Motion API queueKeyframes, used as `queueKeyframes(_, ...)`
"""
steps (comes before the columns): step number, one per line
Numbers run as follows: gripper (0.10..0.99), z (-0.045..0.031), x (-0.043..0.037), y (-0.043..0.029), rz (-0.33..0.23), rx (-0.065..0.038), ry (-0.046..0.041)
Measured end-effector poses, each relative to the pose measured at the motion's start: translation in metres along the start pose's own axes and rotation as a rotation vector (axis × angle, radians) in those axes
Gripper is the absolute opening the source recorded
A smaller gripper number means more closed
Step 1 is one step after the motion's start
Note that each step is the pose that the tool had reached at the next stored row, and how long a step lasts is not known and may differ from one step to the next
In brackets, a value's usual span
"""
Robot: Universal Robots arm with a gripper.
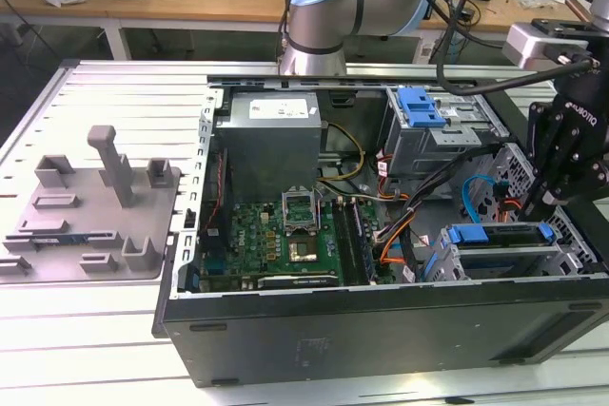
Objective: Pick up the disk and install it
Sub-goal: 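Insert the first disk wire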
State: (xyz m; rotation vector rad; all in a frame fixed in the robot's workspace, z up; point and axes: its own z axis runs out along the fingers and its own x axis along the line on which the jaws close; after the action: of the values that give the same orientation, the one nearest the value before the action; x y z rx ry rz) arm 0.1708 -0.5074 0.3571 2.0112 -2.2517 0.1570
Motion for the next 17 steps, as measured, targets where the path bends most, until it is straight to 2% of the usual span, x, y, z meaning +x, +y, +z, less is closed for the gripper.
queueKeyframes(11, 0.169, 0.0026, -0.0005, 0.0008, 0.0, 0.0, -0.0001)
queueKeyframes(17, 0.169, 0.0025, -0.0025, 0.001, -0.041, 0.007, 0.0003)
